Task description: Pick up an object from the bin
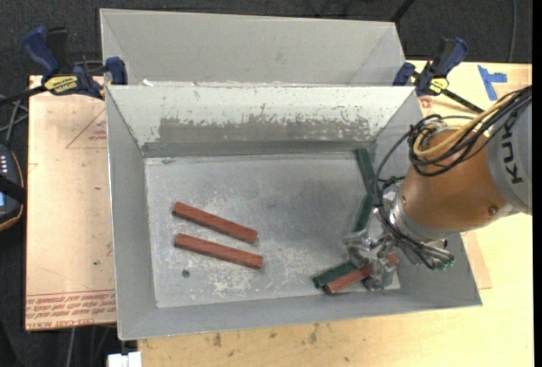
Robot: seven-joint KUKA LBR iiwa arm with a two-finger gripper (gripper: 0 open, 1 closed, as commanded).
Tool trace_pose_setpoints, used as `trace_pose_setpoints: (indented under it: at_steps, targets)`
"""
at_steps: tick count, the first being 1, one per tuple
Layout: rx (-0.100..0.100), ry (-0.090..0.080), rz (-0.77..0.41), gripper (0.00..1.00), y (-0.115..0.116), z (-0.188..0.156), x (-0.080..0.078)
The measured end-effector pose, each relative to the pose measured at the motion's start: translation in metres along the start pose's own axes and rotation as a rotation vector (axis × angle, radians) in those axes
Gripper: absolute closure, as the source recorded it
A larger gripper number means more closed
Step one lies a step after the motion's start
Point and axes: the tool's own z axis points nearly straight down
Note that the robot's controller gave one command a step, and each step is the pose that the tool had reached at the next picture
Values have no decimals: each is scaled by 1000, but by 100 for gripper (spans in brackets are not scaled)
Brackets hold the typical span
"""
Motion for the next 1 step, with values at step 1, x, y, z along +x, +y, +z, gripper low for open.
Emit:
trace_pose_setpoints:
  at_steps: [1]
  targets:
    - [0, 0, -1, 100, 0, 0, 0]
